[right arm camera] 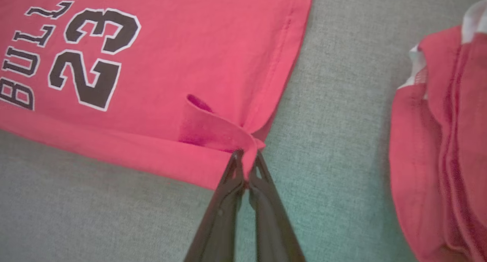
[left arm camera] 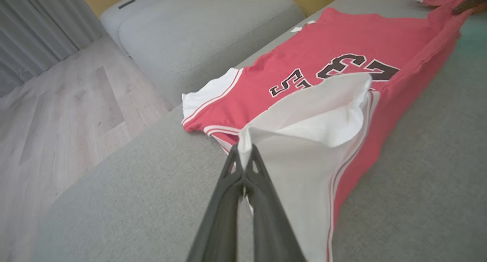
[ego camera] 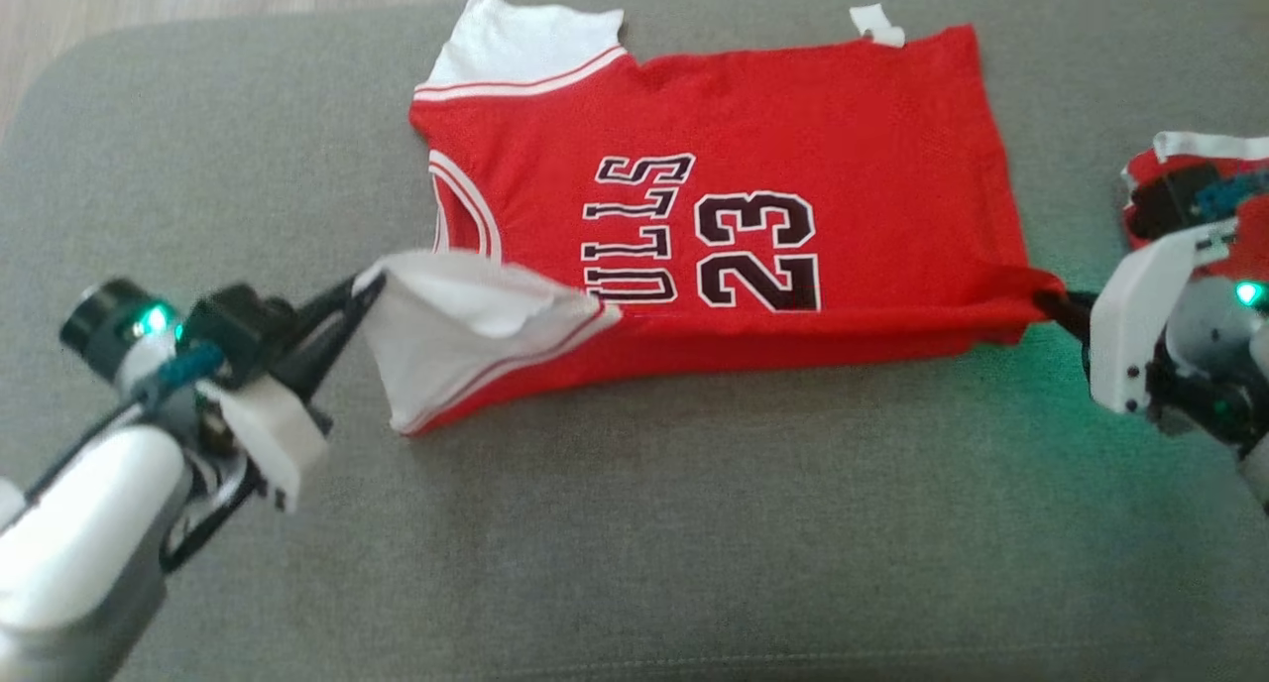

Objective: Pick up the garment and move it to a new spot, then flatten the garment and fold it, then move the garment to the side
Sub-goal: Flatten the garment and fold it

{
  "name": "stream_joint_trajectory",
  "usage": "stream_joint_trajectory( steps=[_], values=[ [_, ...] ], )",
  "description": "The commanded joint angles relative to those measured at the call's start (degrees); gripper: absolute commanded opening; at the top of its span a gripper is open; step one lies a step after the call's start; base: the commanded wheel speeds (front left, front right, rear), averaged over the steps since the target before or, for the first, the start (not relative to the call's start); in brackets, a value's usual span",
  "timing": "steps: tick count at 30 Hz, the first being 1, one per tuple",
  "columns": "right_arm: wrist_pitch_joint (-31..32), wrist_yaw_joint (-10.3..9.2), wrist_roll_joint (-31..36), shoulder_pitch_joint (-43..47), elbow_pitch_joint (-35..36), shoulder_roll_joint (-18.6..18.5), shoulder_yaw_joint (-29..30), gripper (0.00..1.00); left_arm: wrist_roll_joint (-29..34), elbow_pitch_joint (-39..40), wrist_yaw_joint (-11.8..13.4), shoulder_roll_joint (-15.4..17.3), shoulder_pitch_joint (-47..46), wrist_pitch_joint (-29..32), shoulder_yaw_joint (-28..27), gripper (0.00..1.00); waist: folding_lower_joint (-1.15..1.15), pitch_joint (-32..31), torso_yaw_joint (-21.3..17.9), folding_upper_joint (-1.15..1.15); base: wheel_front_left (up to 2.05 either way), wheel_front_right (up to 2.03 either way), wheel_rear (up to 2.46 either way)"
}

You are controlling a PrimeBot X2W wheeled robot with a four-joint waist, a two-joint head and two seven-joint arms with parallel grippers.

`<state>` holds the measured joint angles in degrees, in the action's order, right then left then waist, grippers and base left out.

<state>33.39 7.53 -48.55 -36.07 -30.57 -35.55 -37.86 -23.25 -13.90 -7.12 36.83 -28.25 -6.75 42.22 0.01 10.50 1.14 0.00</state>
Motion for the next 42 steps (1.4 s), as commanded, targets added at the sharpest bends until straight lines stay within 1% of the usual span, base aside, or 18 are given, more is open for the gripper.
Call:
stream_joint_trajectory(
  steps=[1,5,6,11,17,18,19,20,21,23,26,28,32,35,38,40,42],
  values=[
    [0.5,-0.04,0.8,-1.9,0.8,-0.7,0.7,0.00,0.4,0.0,-0.2,1.7,-5.0,-0.9,-2.0,0.00,-0.01,1.1,0.5,0.00,0.00,0.00,0.00],
    [2.0,-0.04,1.9,-4.0,-0.3,-0.2,1.2,0.00,0.3,-3.2,-0.3,1.1,-10.2,-1.9,2.0,0.00,-0.01,2.9,1.0,0.00,0.00,0.00,0.00],
    [2.0,-0.04,1.9,-4.0,-0.3,-0.2,1.2,0.00,0.3,-3.2,-0.3,1.1,-10.2,-1.9,2.0,0.00,-0.01,2.9,1.0,0.00,0.00,0.00,0.00],
    [3.2,-0.04,3.3,-6.1,-1.3,0.3,1.4,0.00,-1.1,-7.2,-0.3,0.6,-16.4,-2.8,7.6,0.00,-0.01,4.7,1.3,0.00,0.00,0.00,0.00],
    [3.1,-0.04,4.9,-8.4,-2.4,1.0,1.5,0.00,-3.2,-12.3,-0.4,-0.1,-22.8,-3.9,13.8,0.00,-0.01,6.6,1.6,0.00,0.00,0.00,0.00],
    [2.7,-0.04,5.6,-8.9,-2.6,1.1,1.5,0.03,-3.6,-13.4,-0.4,-0.3,-23.8,-4.0,14.4,0.00,-0.01,6.9,1.6,0.00,0.00,0.00,0.00],
    [2.0,-0.04,6.2,-9.4,-3.0,1.1,1.8,1.00,-3.9,-14.5,-0.4,-0.6,-24.8,-4.1,15.0,0.41,-0.01,7.2,1.6,0.00,0.00,0.00,0.00],
    [1.3,-0.04,7.0,-9.9,-3.6,1.3,2.0,1.00,-4.1,-15.8,-0.4,-1.0,-25.7,-4.1,15.5,0.89,-0.01,7.3,1.7,0.00,0.00,0.00,0.00],
    [0.5,-0.04,7.6,-10.2,-3.9,1.6,2.1,1.00,-4.4,-16.9,-0.4,-1.5,-26.6,-4.3,16.0,1.00,-0.01,7.5,1.8,0.00,0.00,0.00,0.00],
    [-1.0,-0.04,8.2,-10.9,-5.1,2.4,3.0,1.00,-5.0,-19.3,-0.4,-2.5,-28.1,-5.0,16.6,1.00,-0.01,7.7,1.8,0.00,0.00,0.00,0.00],
    [-4.7,-0.04,9.1,-11.6,-6.6,4.3,4.5,1.00,-5.6,-22.7,-0.3,-4.2,-29.8,-6.5,15.8,1.00,-0.01,7.8,1.7,0.00,0.00,0.00,0.00],
    [-8.1,-0.04,10.1,-11.8,-7.4,5.3,5.5,1.00,-6.3,-24.3,0.5,-5.5,-30.2,-7.4,14.5,1.00,-0.01,7.6,1.7,0.00,0.00,0.00,0.00],
    [-17.3,-0.04,12.4,-11.4,-8.4,7.1,7.1,1.00,-8.0,-25.2,3.2,-7.6,-29.0,-8.2,10.6,1.00,-0.01,6.3,1.6,0.00,0.00,0.00,0.00],
    [-24.5,-0.04,13.1,-10.3,-9.1,8.6,9.3,1.00,-8.7,-21.6,6.4,-8.5,-26.6,-8.2,5.2,1.00,-0.01,5.0,1.7,0.00,0.00,0.00,0.00],
    [-31.4,-0.04,14.3,-8.3,-9.0,9.8,10.9,1.00,-8.6,-16.2,9.1,-9.4,-22.3,-8.2,-1.1,1.00,-0.01,3.3,1.9,0.00,0.00,0.00,0.00],
    [-35.8,-0.04,16.4,-6.5,-8.3,10.0,10.9,1.00,-8.1,-12.4,10.3,-10.3,-18.7,-8.2,-5.1,1.00,-0.01,2.2,1.9,0.00,0.00,0.00,0.00],
    [-39.8,-0.04,16.3,-4.1,-7.9,11.2,12.7,1.00,-7.1,-8.4,11.9,-11.6,-14.9,-8.2,-9.6,1.00,-0.01,1.0,1.9,0.00,0.00,0.00,0.00]
  ],
)
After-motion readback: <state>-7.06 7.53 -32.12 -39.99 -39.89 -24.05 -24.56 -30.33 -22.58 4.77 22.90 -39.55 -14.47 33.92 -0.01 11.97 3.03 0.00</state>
